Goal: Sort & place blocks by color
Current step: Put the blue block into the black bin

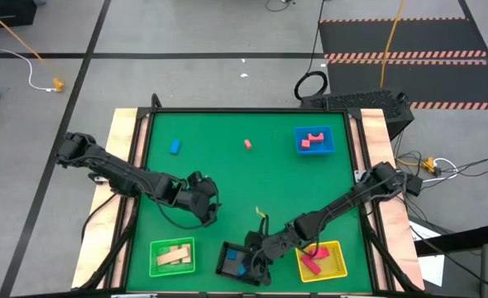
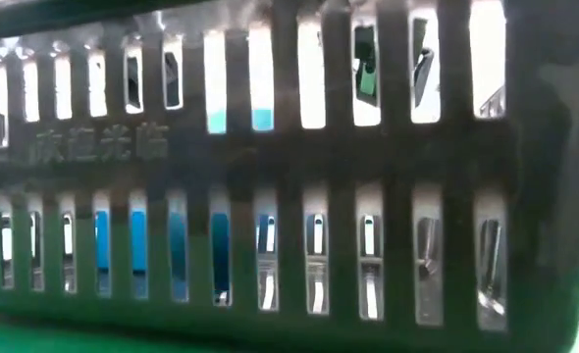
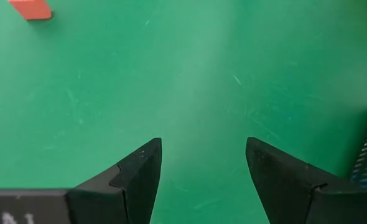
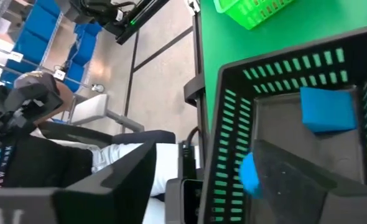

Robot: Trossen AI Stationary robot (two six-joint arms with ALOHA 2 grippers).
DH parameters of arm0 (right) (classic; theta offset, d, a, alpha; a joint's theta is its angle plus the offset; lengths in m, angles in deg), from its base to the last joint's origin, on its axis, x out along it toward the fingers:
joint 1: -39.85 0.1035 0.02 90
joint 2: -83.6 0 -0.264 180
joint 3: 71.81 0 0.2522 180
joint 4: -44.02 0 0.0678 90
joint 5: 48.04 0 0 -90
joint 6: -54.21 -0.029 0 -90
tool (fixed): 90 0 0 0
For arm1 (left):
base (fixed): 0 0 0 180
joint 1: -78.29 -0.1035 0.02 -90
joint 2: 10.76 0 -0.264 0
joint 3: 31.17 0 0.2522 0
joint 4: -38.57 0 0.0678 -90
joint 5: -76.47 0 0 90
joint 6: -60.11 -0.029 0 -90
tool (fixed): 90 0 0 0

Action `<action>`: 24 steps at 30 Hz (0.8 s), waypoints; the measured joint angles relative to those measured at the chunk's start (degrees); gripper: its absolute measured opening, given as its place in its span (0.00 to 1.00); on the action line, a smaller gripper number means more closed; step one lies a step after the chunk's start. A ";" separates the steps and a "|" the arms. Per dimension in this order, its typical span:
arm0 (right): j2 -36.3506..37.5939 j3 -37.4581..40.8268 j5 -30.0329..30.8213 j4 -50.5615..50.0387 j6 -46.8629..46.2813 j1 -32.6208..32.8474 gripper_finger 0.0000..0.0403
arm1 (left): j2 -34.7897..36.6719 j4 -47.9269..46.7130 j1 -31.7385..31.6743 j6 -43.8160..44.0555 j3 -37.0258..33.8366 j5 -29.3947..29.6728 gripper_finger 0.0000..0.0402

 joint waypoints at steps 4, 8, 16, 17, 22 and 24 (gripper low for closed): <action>0.30 0.00 -0.49 -0.54 1.58 -0.24 0.70 | 0.00 -0.40 -0.89 1.95 0.00 0.74 0.58; 1.72 0.00 -7.68 -2.11 1.75 -2.24 0.71 | 0.00 -5.92 -2.71 3.97 0.00 6.27 0.58; 7.41 0.00 -10.74 -16.58 12.64 -9.21 0.71 | 0.00 -27.59 -9.84 15.69 0.00 12.67 0.58; 8.10 0.00 -10.75 -18.14 14.41 -10.41 0.71 | 0.00 -30.17 -10.82 17.68 0.00 14.05 0.58; 11.31 0.00 -10.56 -25.32 20.73 -16.03 0.72 | 0.02 -38.64 -17.06 24.23 -1.00 16.73 0.58; 12.06 0.00 -10.58 -27.48 22.18 -17.93 0.72 | 0.02 -38.76 -20.16 24.64 -2.64 16.58 0.58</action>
